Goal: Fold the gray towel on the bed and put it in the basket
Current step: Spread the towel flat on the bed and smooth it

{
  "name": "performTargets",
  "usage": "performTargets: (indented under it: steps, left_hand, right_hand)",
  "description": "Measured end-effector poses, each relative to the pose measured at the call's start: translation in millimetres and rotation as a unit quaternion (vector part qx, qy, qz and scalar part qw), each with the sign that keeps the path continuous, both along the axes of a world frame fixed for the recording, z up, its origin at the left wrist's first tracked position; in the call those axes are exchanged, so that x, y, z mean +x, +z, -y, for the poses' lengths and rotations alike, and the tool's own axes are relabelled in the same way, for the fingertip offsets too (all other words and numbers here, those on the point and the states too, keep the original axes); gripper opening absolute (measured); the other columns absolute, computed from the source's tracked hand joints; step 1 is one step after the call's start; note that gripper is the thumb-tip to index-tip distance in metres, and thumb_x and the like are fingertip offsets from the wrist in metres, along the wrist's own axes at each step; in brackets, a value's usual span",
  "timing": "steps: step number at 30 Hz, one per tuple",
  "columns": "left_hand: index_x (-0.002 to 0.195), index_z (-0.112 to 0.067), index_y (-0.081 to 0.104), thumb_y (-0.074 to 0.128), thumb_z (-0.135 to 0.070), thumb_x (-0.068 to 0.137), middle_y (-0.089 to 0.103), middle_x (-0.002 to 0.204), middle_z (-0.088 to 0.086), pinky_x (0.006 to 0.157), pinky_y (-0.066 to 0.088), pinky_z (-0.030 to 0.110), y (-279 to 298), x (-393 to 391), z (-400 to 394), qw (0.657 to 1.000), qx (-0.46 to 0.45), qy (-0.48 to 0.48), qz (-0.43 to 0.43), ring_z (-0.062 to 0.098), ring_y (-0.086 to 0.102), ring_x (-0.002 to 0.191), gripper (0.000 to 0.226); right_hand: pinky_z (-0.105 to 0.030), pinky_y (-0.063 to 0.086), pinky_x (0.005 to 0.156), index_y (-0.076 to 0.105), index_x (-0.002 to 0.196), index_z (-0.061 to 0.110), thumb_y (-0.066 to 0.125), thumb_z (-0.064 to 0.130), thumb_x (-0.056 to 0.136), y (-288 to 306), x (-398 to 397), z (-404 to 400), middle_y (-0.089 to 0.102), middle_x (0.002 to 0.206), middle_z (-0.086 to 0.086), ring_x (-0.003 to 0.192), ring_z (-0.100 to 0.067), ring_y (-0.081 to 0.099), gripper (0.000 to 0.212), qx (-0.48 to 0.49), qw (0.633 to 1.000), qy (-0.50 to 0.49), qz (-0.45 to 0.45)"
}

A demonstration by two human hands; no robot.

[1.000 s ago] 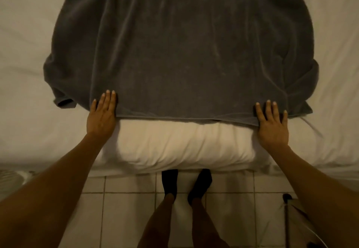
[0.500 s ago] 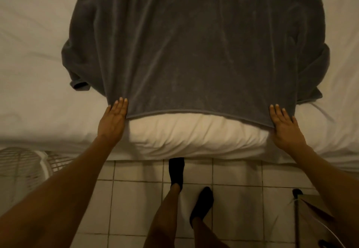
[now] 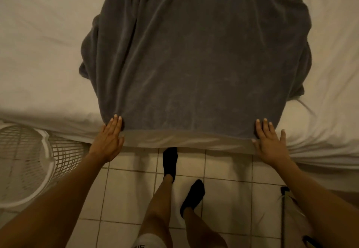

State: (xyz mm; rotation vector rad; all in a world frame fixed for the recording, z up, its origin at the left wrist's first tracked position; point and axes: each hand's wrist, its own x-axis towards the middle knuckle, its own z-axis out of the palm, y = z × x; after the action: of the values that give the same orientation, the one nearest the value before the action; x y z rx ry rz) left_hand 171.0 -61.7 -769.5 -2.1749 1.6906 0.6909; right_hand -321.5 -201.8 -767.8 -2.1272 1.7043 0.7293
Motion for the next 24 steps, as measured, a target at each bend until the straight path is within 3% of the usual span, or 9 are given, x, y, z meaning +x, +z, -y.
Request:
performTargets:
  steps: [3,7,12,17,24]
  left_hand:
    - [0.152,-0.01,0.001,0.016,-0.045,0.094,-0.001,0.161,0.008,0.12,0.004,0.038,-1,-29,26,0.998,-0.046,-0.002,-0.036,0.02,0.003,0.149,0.069]
    - [0.152,-0.012,0.003,0.026,-0.044,0.1,-0.001,0.161,0.009,0.121,0.005,0.042,-9,-69,73,0.995,-0.073,-0.016,-0.063,0.023,0.003,0.149,0.066]
    - [0.153,-0.013,0.001,0.029,-0.049,0.099,-0.002,0.161,0.009,0.12,0.004,0.04,-19,-105,113,0.994,-0.051,-0.051,-0.077,0.023,0.002,0.149,0.07]
    - [0.152,-0.014,-0.005,0.024,-0.049,0.099,-0.007,0.161,0.007,0.121,0.001,0.038,-28,-129,142,0.992,-0.026,-0.073,-0.096,0.021,-0.003,0.149,0.07]
    - [0.152,-0.013,-0.003,0.025,-0.046,0.101,-0.006,0.161,0.008,0.12,0.001,0.039,-16,-174,222,0.98,-0.033,-0.158,-0.119,0.021,-0.002,0.15,0.068]
  right_hand:
    - [-0.048,-0.006,0.115,-0.006,0.15,0.023,0.017,0.052,0.095,-10,21,5,-0.003,0.16,-0.005,0.147,-0.022,-0.002,0.066,-0.001,0.998,-0.007,0.055]
    - [-0.051,-0.005,0.115,0.001,0.151,0.022,0.016,0.046,0.098,-24,46,12,-0.004,0.16,-0.006,0.147,-0.023,-0.005,0.06,0.024,0.993,-0.096,0.062]
    - [-0.052,-0.003,0.116,-0.005,0.151,0.019,0.025,0.04,0.099,-27,61,15,-0.009,0.159,-0.009,0.147,-0.025,-0.006,0.063,0.046,0.989,-0.132,0.049]
    - [-0.048,0.002,0.117,0.002,0.151,0.016,0.032,0.033,0.099,-13,66,25,-0.002,0.159,-0.012,0.146,-0.028,0.0,0.062,-0.047,0.982,-0.16,0.084]
    - [-0.047,0.003,0.117,0.003,0.151,0.017,0.029,0.036,0.099,-4,44,81,0.0,0.159,-0.012,0.146,-0.028,0.001,0.061,-0.083,0.967,-0.233,0.058]
